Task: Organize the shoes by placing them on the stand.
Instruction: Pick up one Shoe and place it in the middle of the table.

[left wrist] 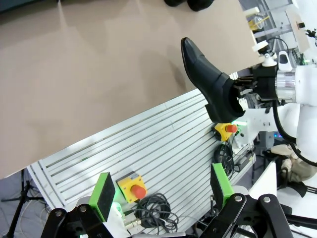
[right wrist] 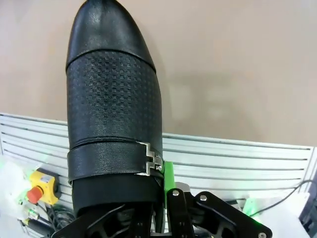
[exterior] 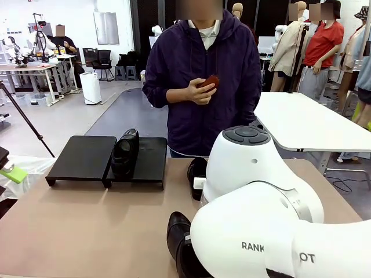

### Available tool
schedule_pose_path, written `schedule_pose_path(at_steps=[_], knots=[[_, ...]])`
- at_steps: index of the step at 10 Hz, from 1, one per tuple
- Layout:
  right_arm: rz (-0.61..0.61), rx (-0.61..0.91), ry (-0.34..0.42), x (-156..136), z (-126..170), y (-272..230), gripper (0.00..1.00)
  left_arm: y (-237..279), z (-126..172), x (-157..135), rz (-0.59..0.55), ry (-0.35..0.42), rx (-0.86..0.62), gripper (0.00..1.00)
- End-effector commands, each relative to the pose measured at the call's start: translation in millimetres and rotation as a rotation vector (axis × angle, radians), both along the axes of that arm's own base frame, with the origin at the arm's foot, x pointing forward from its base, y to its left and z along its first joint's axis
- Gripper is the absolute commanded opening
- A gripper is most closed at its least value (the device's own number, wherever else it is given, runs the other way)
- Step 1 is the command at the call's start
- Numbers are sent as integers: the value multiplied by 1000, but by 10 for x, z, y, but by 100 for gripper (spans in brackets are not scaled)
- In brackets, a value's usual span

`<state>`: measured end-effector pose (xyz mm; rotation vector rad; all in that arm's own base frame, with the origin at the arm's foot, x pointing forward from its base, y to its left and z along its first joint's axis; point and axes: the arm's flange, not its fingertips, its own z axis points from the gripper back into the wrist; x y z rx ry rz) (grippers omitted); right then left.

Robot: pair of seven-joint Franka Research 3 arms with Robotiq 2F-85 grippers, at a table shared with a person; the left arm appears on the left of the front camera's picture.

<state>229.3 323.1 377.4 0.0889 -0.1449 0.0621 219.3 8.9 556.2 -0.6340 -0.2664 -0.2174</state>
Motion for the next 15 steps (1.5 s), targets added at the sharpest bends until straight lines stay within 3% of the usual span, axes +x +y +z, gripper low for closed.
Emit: schedule_pose_path(at_steps=[1,6,13,15], knots=[[2,10,-11,251,41,35,0,36,19,0,-7,3,6,100],[-18,0,38,810,-19,383,0,36,19,0,-7,3,6,100],[-83,-46,24,1080,-341,572,0,36,19,0,-7,3,6,100],[-63,-45,16,1095,-346,569,100,36,19,0,-7,3,6,100]])
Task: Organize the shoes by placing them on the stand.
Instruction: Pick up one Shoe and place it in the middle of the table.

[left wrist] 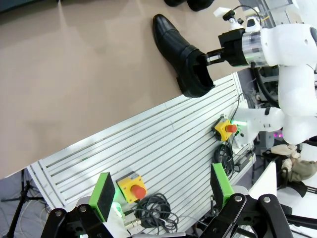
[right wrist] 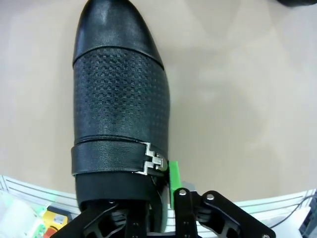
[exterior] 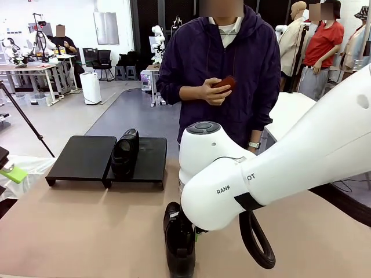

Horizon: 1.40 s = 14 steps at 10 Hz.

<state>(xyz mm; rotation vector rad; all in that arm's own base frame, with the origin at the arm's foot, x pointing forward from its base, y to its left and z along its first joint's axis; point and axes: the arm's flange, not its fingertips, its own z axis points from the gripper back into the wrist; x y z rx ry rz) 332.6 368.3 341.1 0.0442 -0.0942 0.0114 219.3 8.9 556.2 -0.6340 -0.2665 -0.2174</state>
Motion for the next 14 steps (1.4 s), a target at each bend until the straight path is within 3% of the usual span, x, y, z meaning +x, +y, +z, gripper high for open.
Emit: schedule_pose_path(at_steps=[1,4,7,10,12,14], knots=[[0,-9,-33,68,17,114,100,36,18,0,-7,3,6,100],[2,0,-52,70,96,21,100,36,18,0,-7,3,6,100],[117,19,26,-84,671,-514,100,36,18,0,-7,3,6,100],[276,141,129,74,1411,-1739,100,36,18,0,-7,3,6,100],[378,367,222,290,1508,-2749,100,36,18,0,-7,3,6,100],[437,599,84,258,1354,-3625,100,36,18,0,-7,3,6,100]])
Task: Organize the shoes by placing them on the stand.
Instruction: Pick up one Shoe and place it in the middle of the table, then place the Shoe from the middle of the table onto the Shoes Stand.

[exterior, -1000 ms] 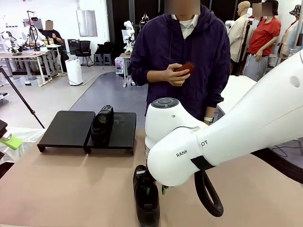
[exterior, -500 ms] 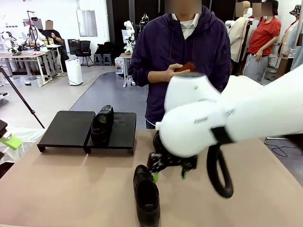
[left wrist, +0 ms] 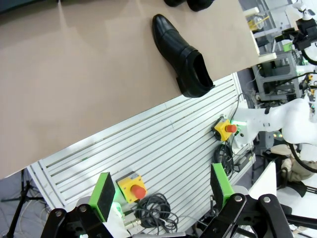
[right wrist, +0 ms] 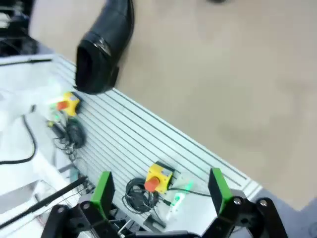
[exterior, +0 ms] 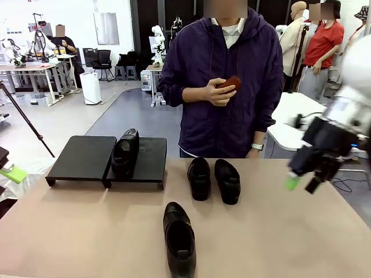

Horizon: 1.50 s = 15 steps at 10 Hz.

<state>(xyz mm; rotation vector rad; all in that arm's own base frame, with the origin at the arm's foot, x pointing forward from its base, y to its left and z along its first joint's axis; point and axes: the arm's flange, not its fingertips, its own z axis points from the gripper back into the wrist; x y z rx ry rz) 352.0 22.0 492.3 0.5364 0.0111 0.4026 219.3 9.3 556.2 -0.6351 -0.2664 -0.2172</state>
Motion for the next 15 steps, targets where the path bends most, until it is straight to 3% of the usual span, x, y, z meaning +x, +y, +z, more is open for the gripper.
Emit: schedule_pose_path(at_steps=[1,3,4,5,15], knots=[[-47,214,-15,15,-291,-538,100,33,18,-1,-7,3,7,100],[-144,334,-29,-54,-485,-856,100,33,18,-1,-7,3,7,100],[-225,279,-30,-63,-505,-749,100,33,18,-1,-7,3,7,100],[-125,257,-23,-91,-432,-950,100,33,18,-1,-7,3,7,100],[-125,257,-23,-91,-432,-950,100,33,18,-1,-7,3,7,100]])
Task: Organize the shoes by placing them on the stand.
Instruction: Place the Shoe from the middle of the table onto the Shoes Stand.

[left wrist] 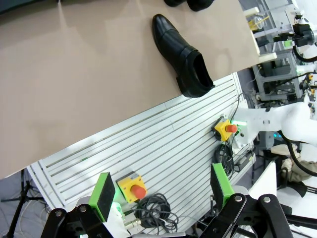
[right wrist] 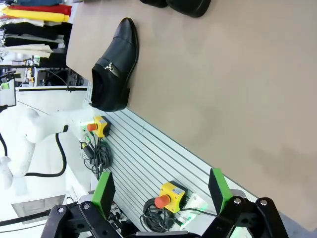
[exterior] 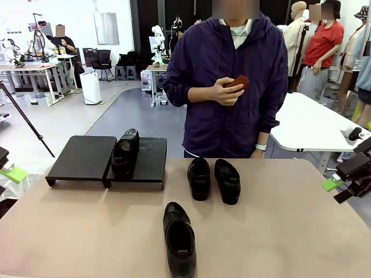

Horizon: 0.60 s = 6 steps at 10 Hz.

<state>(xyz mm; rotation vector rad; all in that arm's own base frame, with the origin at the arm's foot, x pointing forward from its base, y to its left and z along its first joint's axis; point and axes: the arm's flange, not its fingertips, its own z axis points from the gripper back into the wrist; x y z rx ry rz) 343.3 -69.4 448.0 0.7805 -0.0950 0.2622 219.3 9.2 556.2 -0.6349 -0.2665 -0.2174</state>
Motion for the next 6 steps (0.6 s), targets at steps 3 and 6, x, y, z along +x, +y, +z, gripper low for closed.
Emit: schedule_pose_path(at_steps=[3,6], knots=[[24,2,-11,-4,11,-37,100,0,0,0,0,0,0,100],[24,2,-11,-4,11,-37,100,-1623,-352,193,59,262,160,100]])
